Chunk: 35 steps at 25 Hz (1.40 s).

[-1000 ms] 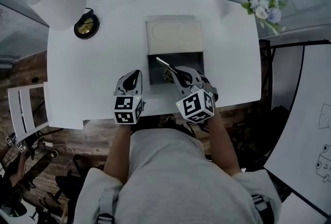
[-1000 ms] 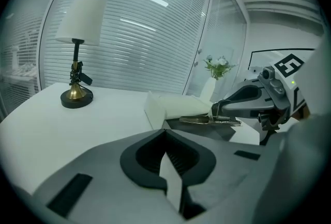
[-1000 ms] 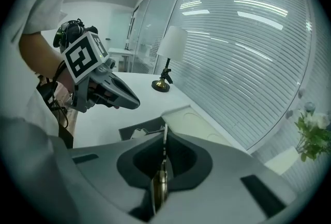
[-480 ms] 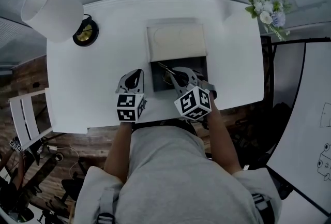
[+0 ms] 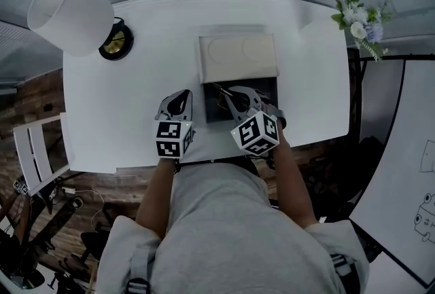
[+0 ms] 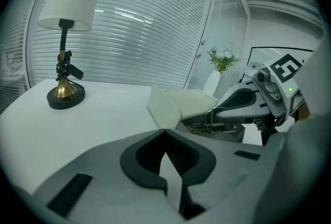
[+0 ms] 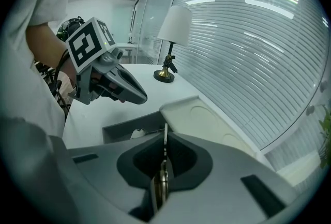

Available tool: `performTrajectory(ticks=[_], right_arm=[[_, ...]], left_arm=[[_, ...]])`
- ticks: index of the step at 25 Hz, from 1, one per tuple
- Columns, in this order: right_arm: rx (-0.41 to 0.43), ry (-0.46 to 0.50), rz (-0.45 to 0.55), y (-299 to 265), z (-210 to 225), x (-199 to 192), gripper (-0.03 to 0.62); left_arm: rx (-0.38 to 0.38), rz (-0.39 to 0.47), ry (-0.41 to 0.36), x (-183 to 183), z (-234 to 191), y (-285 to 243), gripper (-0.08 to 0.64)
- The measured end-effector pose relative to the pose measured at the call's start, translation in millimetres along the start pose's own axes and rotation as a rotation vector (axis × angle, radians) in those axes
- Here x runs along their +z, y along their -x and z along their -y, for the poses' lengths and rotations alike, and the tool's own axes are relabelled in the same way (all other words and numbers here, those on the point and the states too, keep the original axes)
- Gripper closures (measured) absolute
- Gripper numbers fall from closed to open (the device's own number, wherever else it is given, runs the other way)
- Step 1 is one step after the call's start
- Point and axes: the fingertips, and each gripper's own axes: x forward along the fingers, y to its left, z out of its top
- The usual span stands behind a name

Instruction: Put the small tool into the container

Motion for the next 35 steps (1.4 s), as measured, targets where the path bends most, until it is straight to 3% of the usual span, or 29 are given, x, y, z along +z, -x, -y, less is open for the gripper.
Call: performTrajectory(ticks=[13, 19, 35], right_arm=[[0.018, 0.064, -0.094, -7.2, 2.6, -22.4, 0.566], [0.003, 0.151, -0.155, -10.1, 9.3, -32.6, 0.566], [-0.007, 0.213, -0.190, -8.6, 4.7, -39.6, 0.565]], left_arm=[[-0.020, -0.016, 0.008, -3.4, 3.4, -8.3, 0.538], [-0.020, -0.020, 0.005, -2.5, 2.3, -9.4, 0.538], [-0.041, -0.020, -0.010, -1.9, 12.0, -10.4, 0.538]])
